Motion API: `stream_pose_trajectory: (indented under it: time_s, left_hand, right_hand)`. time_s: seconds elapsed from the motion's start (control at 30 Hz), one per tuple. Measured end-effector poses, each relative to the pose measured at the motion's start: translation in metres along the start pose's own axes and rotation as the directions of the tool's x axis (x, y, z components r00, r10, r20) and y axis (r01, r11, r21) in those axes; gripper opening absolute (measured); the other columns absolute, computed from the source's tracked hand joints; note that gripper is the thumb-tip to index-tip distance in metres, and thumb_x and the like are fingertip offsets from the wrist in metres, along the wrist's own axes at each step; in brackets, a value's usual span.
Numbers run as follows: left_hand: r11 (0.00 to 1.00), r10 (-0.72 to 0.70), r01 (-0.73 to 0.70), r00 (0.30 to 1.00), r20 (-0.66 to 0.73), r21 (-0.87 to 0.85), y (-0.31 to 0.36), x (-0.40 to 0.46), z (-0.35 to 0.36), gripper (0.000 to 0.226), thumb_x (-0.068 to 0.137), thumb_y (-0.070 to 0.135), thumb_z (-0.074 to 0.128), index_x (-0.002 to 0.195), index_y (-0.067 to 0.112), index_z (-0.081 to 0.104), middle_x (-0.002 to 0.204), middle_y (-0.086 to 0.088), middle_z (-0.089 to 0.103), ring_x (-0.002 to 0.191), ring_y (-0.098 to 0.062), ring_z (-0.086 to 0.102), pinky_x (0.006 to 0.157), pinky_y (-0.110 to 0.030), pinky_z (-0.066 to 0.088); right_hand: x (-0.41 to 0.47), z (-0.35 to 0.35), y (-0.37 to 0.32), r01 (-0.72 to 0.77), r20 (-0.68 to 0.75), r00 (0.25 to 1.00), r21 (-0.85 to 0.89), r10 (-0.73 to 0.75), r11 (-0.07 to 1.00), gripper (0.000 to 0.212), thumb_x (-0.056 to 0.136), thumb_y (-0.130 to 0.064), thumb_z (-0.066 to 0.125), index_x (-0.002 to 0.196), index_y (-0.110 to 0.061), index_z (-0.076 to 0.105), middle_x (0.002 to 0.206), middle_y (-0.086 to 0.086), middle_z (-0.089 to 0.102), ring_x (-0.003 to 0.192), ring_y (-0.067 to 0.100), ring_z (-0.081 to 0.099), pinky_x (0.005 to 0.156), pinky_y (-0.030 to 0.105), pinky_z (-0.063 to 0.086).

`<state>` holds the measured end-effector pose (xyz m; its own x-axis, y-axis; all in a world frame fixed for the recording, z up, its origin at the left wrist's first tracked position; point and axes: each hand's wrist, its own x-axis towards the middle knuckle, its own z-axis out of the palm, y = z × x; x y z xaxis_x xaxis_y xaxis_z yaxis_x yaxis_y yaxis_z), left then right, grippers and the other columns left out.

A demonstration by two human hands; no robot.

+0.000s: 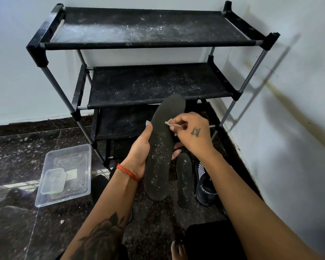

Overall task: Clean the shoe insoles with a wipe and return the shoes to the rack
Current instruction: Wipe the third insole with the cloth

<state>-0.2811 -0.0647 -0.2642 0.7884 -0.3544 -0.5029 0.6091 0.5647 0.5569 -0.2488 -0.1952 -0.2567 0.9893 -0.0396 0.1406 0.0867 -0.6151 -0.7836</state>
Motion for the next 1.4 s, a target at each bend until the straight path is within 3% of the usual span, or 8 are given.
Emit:
stream_pose_trajectory:
  time_s: [0.13, 0.23, 0.47, 0.6, 0.77, 1.0, 1.2, 1.4]
  left_hand:
    - [1.0, 0.01, -0.009, 1.0, -0.012, 0.024, -0.001, 0.0, -0.001, 0.074, 0.094, 0.062, 0.025, 0.132, 0.003, 0.049, 0.096, -0.015, 0.07, 0.078, -0.025, 0.07, 0.063, -0.037, 0.06]
    - [0.999, 0.03, -0.029, 0.999, -0.022, 0.037, 0.0, 0.001, -0.005, 0.074, 0.093, 0.062, 0.027, 0.135, 0.005, 0.049, 0.11, -0.016, 0.066, 0.084, -0.026, 0.068, 0.066, -0.039, 0.06]
    - [0.993, 0.058, -0.061, 0.998, 0.028, 0.105, 0.001, -0.001, -0.007, 0.069, 0.096, 0.06, 0.021, 0.124, 0.009, 0.058, 0.106, -0.02, 0.07, 0.079, -0.022, 0.071, 0.067, -0.03, 0.057]
    - [0.99, 0.086, -0.09, 0.995, 0.045, 0.104, -0.004, 0.0, -0.004, 0.065, 0.098, 0.056, 0.023, 0.118, 0.007, 0.061, 0.098, -0.015, 0.072, 0.083, -0.023, 0.07, 0.081, -0.037, 0.054]
    - [0.995, 0.061, -0.064, 0.998, 0.035, 0.075, -0.006, 0.004, -0.008, 0.067, 0.097, 0.058, 0.022, 0.109, 0.007, 0.064, 0.099, -0.016, 0.071, 0.082, -0.024, 0.071, 0.069, -0.032, 0.059]
    - [0.995, 0.094, -0.093, 0.995, -0.018, 0.047, -0.006, 0.01, -0.01, 0.061, 0.099, 0.053, 0.023, 0.11, 0.008, 0.063, 0.099, -0.011, 0.072, 0.084, -0.023, 0.07, 0.073, -0.033, 0.058]
    - [0.998, 0.065, -0.065, 0.998, 0.026, 0.02, -0.007, 0.011, -0.005, 0.058, 0.099, 0.052, 0.025, 0.109, 0.009, 0.064, 0.095, -0.013, 0.07, 0.077, -0.025, 0.068, 0.066, -0.036, 0.056]
    - [0.982, 0.167, -0.166, 0.986, -0.004, 0.093, -0.005, 0.009, -0.007, 0.051, 0.101, 0.037, 0.024, 0.091, 0.006, 0.063, 0.073, -0.01, 0.069, 0.063, -0.019, 0.067, 0.058, -0.027, 0.057]
  right_hand:
    - [-0.015, -0.002, -0.012, -0.033, 0.261, 0.965, 0.162, -0.01, 0.986, 0.01, 0.08, 0.0, 0.068, 0.083, -0.007, 0.073, 0.089, 0.003, 0.061, 0.065, 0.011, 0.064, 0.044, 0.022, 0.053]
    - [-0.023, -0.018, -0.016, -0.016, 0.407, 0.912, 0.155, -0.049, 0.988, 0.008, 0.077, -0.002, 0.072, 0.082, -0.007, 0.074, 0.082, -0.001, 0.065, 0.058, 0.007, 0.065, 0.053, 0.014, 0.052]
    - [-0.025, -0.05, -0.04, 0.064, -0.237, 0.971, 0.227, -0.009, 0.972, 0.012, 0.077, -0.017, 0.073, 0.078, -0.029, 0.071, 0.076, -0.016, 0.068, 0.072, 0.001, 0.064, 0.068, 0.015, 0.049]
    - [-0.019, -0.02, -0.027, 0.017, -0.146, 0.989, 0.069, -0.006, 0.997, 0.012, 0.082, -0.011, 0.067, 0.086, -0.022, 0.073, 0.085, -0.005, 0.07, 0.07, 0.002, 0.061, 0.063, 0.011, 0.047]
    - [-0.014, 0.007, -0.015, 0.117, 0.031, 0.993, -0.199, -0.113, 0.973, 0.023, 0.083, -0.003, 0.062, 0.097, -0.017, 0.074, 0.101, 0.0, 0.068, 0.094, 0.014, 0.062, 0.085, 0.021, 0.047]
    - [-0.021, -0.01, -0.008, 0.174, 0.385, 0.913, -0.067, -0.135, 0.982, 0.035, 0.074, 0.008, 0.06, 0.085, -0.021, 0.077, 0.087, -0.001, 0.073, 0.075, 0.012, 0.065, 0.069, 0.025, 0.055]
    - [-0.014, -0.009, -0.005, 0.167, -0.063, 0.984, 0.022, -0.165, 0.986, 0.026, 0.076, 0.005, 0.064, 0.091, -0.012, 0.075, 0.094, 0.001, 0.071, 0.082, 0.008, 0.064, 0.077, 0.018, 0.051]
    - [-0.017, 0.014, -0.013, 0.234, 0.076, 0.97, -0.019, -0.232, 0.972, 0.028, 0.078, 0.004, 0.064, 0.098, -0.013, 0.074, 0.096, 0.001, 0.069, 0.09, 0.011, 0.063, 0.084, 0.017, 0.048]
